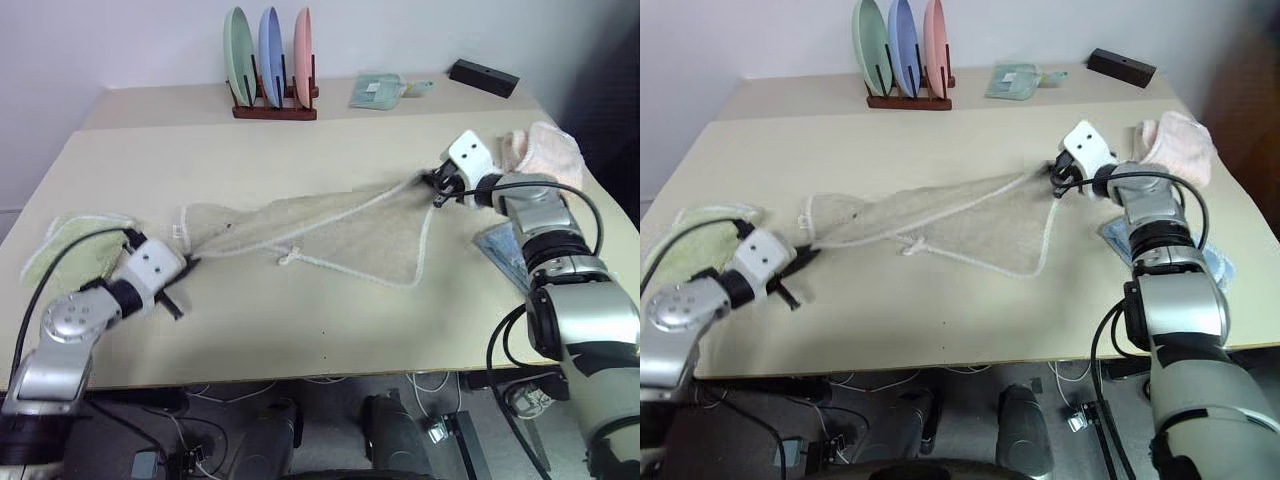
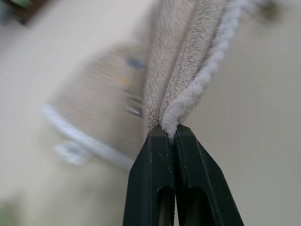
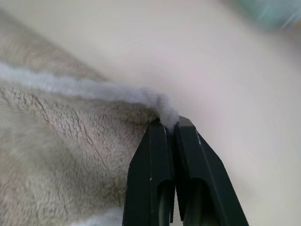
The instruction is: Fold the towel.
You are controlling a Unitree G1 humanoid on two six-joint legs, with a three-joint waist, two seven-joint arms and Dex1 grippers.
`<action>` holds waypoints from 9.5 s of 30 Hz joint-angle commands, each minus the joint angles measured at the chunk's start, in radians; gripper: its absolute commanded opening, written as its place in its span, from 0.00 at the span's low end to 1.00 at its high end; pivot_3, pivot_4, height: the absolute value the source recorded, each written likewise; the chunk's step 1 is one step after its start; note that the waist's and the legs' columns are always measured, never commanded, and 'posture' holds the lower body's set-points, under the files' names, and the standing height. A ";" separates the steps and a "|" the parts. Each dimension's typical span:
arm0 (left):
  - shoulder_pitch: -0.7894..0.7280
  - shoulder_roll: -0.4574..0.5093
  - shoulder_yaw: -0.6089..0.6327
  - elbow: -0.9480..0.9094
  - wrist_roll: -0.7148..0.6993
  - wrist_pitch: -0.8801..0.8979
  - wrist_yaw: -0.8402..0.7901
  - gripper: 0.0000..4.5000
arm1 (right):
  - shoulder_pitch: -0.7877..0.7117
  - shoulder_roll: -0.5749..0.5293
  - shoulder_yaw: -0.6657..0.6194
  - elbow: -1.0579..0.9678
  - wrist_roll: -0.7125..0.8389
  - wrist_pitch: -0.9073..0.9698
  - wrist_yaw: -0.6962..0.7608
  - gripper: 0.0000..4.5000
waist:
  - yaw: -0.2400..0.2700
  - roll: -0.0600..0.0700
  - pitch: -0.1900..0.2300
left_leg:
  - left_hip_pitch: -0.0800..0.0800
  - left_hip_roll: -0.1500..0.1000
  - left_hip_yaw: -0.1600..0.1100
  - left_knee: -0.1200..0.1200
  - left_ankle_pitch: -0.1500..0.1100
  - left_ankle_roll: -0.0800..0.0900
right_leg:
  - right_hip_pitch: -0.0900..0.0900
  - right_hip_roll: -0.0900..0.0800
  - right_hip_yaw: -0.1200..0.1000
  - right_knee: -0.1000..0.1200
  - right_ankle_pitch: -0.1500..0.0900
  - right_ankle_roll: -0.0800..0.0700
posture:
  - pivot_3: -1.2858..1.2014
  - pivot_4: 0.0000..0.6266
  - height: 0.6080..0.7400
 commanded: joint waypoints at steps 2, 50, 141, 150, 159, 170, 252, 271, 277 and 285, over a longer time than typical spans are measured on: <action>-0.375 0.024 0.033 0.266 0.051 -0.049 0.131 0.00 | -0.194 -0.046 -0.025 -0.043 -0.009 -0.094 -0.090 0.01 | -0.001 0.000 0.001 | -0.001 0.002 0.000 0.000 0.001 -0.002 | -0.002 0.002 0.000 0.000 0.002 -0.001 | 0.52 0.24 1.00; 0.044 0.138 0.087 0.137 -0.200 0.248 -0.274 0.00 | 0.405 -0.176 0.055 -0.703 0.239 0.248 0.402 0.01 | 0.002 -0.001 0.001 | 0.001 0.016 0.019 0.002 -0.004 0.001 | -0.005 0.008 0.008 -0.003 0.006 -0.004 | 0.52 0.24 1.00; 0.136 -0.191 -0.245 -0.455 -0.259 0.210 -0.082 0.74 | 0.770 0.507 -0.747 -1.436 1.333 1.428 -1.166 0.03 | 0.003 -0.001 -0.002 | 0.003 0.018 0.023 0.003 -0.004 0.002 | -0.004 0.014 0.016 -0.003 0.008 -0.004 | 0.52 0.24 1.00; 0.085 -0.195 -0.258 -0.394 -0.246 0.199 -0.099 0.74 | 0.799 0.189 -0.721 -1.537 1.363 1.389 -1.021 0.01 | 0.007 -0.001 -0.002 | 0.002 0.018 0.023 0.003 -0.004 0.002 | -0.004 0.014 0.016 -0.004 0.008 -0.004 | 0.52 0.24 1.00; 0.025 -0.203 -0.280 -0.330 -0.224 0.173 -0.125 0.74 | 0.825 -0.251 -0.389 -1.680 1.122 1.271 -0.568 0.01 | 0.001 -0.001 -0.002 | 0.002 0.020 0.025 0.003 -0.006 0.004 | -0.003 0.016 0.016 -0.005 0.007 -0.004 | 0.52 0.24 1.00; 0.052 -0.217 -0.281 -0.375 -0.214 0.193 -0.089 0.74 | 0.700 -0.178 0.145 -1.712 0.800 1.126 -0.359 0.01 | 0.013 -0.003 -0.001 | 0.001 0.020 0.024 0.003 -0.006 0.004 | -0.003 0.015 0.016 -0.008 0.008 -0.004 | 0.52 0.24 1.00; 0.126 -0.522 0.212 -0.448 -1.284 0.538 1.074 0.01 | 0.720 0.020 0.103 -1.463 0.365 0.484 0.132 1.00 | 0.033 -0.005 -0.002 | 0.002 0.019 0.025 0.004 -0.005 0.003 | -0.001 0.017 0.019 -0.014 0.012 -0.006 | 0.52 0.24 1.00; -0.004 0.019 -0.136 -0.537 -0.805 0.572 0.378 0.01 | 0.752 -0.005 0.077 -1.424 0.358 0.476 0.139 1.00 | 0.026 -0.005 -0.002 | 0.002 0.020 0.026 0.002 -0.005 0.003 | -0.001 0.019 0.020 -0.016 0.011 -0.009 | 0.52 0.24 1.00; -0.070 -0.052 -0.324 -0.492 -0.612 0.562 0.299 0.01 | 0.764 -0.005 0.076 -1.438 0.352 0.484 0.125 1.00 | 0.027 -0.006 -0.002 | 0.001 0.021 0.026 0.002 -0.005 0.003 | -0.002 0.019 0.020 -0.016 0.012 -0.007 | 0.52 0.24 1.00; -0.056 -0.128 -0.311 -0.480 -0.571 0.583 0.240 0.14 | 0.781 -0.010 0.074 -1.461 0.351 0.500 0.102 1.00 | 0.028 -0.006 -0.001 | 0.001 0.021 0.026 0.002 -0.005 0.003 | -0.002 0.019 0.020 -0.016 0.012 -0.007 | 0.52 0.24 1.00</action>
